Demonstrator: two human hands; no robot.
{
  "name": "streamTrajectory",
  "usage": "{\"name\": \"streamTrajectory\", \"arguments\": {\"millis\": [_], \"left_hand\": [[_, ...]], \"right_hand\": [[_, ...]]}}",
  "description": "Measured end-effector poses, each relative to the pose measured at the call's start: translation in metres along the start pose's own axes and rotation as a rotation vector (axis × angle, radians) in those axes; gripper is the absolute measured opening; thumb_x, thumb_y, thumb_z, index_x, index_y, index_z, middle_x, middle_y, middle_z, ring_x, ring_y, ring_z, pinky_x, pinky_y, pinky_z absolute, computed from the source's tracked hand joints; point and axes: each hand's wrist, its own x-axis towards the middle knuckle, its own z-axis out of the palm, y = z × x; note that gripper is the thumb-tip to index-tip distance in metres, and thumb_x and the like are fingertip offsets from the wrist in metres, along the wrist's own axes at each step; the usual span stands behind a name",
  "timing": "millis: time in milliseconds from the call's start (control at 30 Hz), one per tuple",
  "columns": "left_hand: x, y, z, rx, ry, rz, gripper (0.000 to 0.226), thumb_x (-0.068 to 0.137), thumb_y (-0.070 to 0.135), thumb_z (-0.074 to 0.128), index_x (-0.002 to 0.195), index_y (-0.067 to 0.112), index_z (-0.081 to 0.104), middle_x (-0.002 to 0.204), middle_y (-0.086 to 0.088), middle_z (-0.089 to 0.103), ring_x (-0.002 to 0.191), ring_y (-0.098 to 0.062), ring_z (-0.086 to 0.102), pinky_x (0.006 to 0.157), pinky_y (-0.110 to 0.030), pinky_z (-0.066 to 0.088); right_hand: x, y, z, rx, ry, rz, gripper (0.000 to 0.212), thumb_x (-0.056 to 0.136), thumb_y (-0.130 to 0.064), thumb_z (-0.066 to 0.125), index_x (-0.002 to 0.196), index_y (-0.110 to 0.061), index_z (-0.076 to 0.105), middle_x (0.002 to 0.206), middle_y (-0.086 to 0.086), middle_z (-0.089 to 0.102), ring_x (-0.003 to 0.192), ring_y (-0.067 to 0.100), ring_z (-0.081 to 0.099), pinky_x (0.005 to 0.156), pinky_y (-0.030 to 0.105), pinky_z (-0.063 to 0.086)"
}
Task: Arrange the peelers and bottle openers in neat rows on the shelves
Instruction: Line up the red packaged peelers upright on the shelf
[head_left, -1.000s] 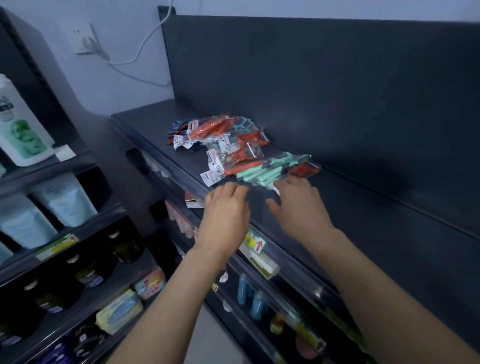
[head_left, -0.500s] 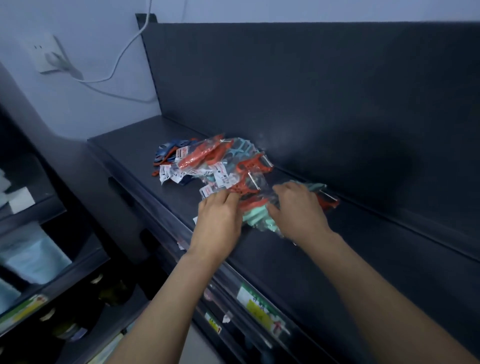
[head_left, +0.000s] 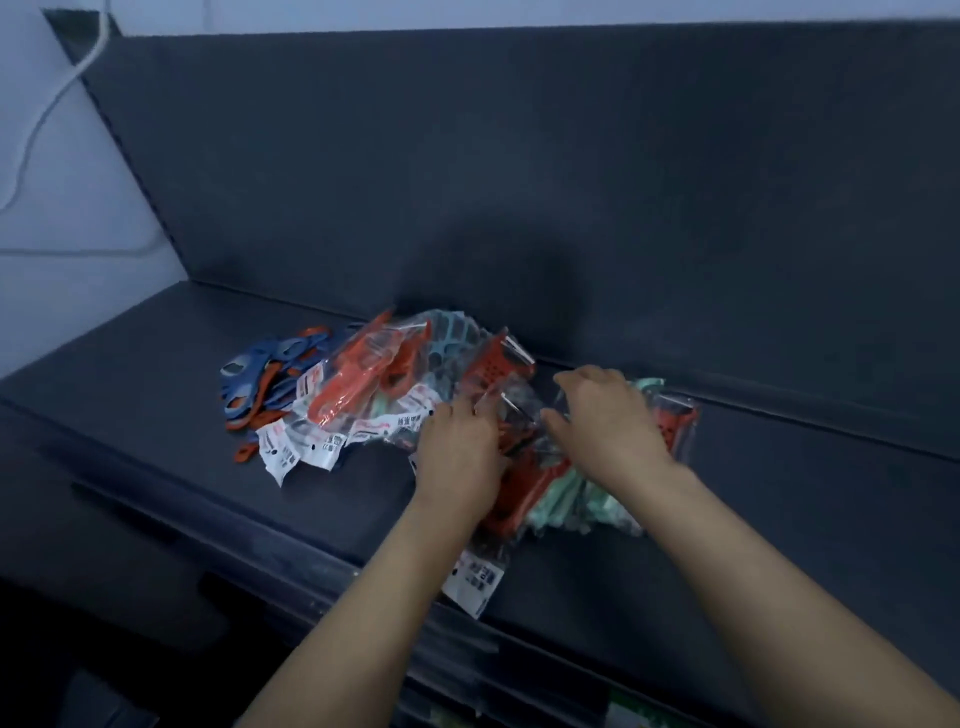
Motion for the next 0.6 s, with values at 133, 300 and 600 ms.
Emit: {"name": "streamTrajectory", "arguments": {"millis": [133,300,600], "left_hand": [[0.01,-0.008,0.0,-0.106,-0.005,0.052,0.042,0.079,0.021,0.061,0.117,0.007,0.048,0.118,-0.014,0.052,0.108,-0.031,0.048,0.084,-0.038,0.042],[0.015,-0.027,-0.021,-0.34,0.117,0.001,0.041,0.076,0.028,0.063,0.108,0.005,0.053,0.105,-0.014,0.056,0.097,-0.03,0.053,0.073,-0.031,0.039],[0.028,-0.102,-0.046,-0.387,0.17,-0.413,0.044,0.073,0.034,0.06,0.101,0.0,0.059,0.103,-0.018,0.056,0.101,-0.035,0.047,0.087,-0.043,0.041]], "right_hand": [[0.004,-0.008,0.006,-0.014,0.025,0.084,0.037,0.092,-0.032,0.051,0.12,-0.01,0.055,0.121,0.011,0.056,0.113,0.03,0.048,0.092,0.037,0.039],[0.017,-0.022,0.01,0.002,0.023,0.115,0.033,0.09,-0.031,0.054,0.115,-0.01,0.056,0.118,0.013,0.057,0.112,0.032,0.049,0.092,0.037,0.04],[0.059,-0.064,0.032,0.121,-0.118,0.105,0.05,0.093,-0.039,0.048,0.136,-0.014,0.04,0.131,0.017,0.046,0.117,0.039,0.047,0.093,0.042,0.044]]}}
